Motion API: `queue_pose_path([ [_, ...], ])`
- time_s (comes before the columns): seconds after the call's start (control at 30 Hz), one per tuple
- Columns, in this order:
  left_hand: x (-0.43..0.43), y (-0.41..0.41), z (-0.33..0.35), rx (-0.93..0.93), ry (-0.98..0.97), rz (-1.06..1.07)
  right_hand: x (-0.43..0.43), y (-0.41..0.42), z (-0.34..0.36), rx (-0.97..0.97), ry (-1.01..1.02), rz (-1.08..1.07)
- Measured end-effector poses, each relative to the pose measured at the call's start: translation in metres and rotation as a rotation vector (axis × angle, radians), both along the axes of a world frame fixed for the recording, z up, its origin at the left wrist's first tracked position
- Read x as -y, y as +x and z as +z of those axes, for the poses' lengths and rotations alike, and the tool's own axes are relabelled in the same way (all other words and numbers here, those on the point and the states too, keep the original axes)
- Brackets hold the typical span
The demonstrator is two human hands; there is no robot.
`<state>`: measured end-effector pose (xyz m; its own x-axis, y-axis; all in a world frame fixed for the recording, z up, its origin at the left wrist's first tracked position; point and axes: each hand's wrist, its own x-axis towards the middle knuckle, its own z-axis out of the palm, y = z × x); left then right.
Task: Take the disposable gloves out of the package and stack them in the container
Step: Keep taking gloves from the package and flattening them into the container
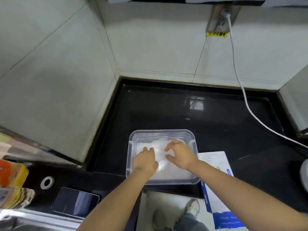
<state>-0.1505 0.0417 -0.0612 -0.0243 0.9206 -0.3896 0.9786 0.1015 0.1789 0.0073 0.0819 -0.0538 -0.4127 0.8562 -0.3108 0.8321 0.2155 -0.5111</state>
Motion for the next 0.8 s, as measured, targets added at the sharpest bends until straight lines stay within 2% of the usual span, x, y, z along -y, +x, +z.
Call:
queue_pose_path([
  [0.1,0.000,0.014,0.020,0.051,0.187,0.008,0.000,0.010,0.024,-0.229,0.188,-0.148],
  [0.2,-0.003,0.033,0.039,0.146,0.302,-0.021,-0.002,0.030,0.037,-0.288,0.271,-0.331],
  [0.4,0.011,0.096,0.066,0.429,0.288,-0.198,0.035,0.098,0.029,-0.012,0.130,-0.585],
  [0.47,0.021,0.118,0.069,0.504,0.225,-0.259,0.047,0.114,0.021,0.120,0.043,-0.585],
  [0.53,0.030,0.138,0.065,0.562,0.113,-0.294,0.057,0.125,0.012,0.276,-0.079,-0.492],
  [0.6,0.036,0.155,0.056,0.576,0.009,-0.306,0.064,0.132,0.002,0.388,-0.170,-0.379],
  [0.67,0.040,0.168,0.046,0.535,-0.072,-0.294,0.068,0.136,-0.007,0.394,-0.199,-0.348],
  [0.8,0.044,0.187,0.034,0.443,-0.059,-0.234,0.068,0.139,-0.018,0.409,-0.168,-0.305],
])
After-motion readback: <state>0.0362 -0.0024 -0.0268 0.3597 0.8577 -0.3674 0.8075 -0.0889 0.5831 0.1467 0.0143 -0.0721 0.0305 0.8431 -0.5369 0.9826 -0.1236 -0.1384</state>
